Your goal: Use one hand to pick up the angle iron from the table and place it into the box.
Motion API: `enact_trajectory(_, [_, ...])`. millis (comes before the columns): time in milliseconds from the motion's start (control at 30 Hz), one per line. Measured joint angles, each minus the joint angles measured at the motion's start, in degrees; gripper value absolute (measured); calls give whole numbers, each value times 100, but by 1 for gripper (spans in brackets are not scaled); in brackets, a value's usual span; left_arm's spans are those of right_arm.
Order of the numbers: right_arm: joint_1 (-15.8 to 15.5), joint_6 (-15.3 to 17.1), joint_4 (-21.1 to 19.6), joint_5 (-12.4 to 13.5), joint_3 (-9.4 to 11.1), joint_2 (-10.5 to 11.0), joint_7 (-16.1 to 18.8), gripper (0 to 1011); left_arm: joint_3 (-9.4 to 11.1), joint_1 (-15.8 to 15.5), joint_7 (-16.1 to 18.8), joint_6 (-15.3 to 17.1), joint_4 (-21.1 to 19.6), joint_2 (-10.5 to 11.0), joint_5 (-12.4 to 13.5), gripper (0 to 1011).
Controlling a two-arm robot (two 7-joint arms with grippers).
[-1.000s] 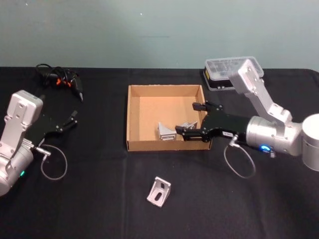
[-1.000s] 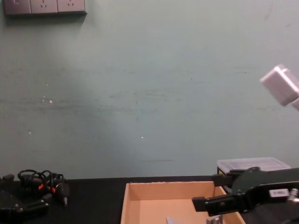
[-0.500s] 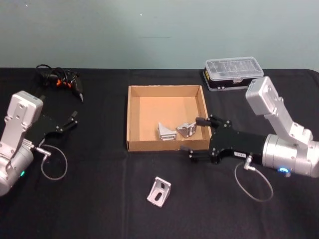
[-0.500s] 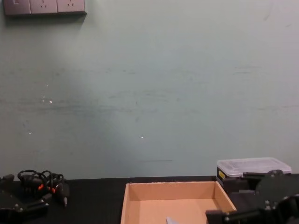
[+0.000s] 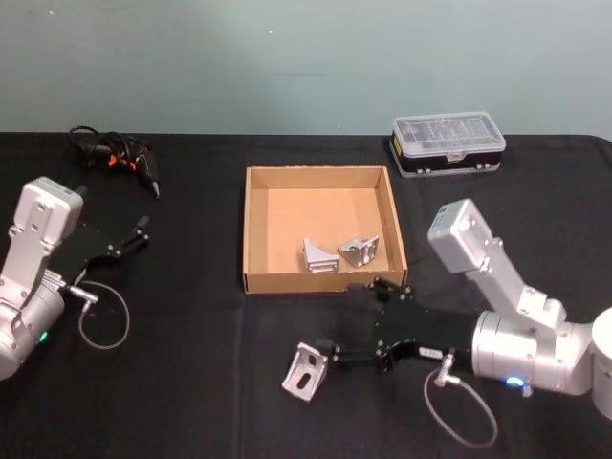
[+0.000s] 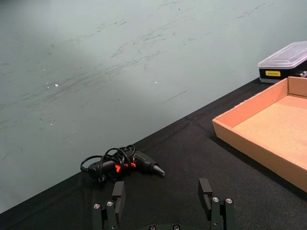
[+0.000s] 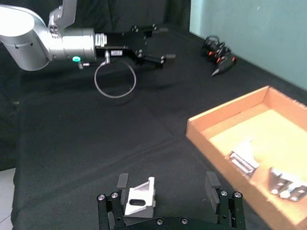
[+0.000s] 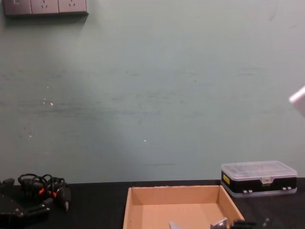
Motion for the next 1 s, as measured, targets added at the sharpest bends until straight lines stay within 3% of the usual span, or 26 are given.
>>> enact_trajectory(500, [327, 574, 239, -401, -434, -289, -37, 1002, 0, 0, 0, 0, 0, 0, 0, 1000])
enact_trajectory(1000, [595, 639, 552, -684, -676, -484, 178, 1003, 0, 0, 0, 0, 0, 0, 0, 1000])
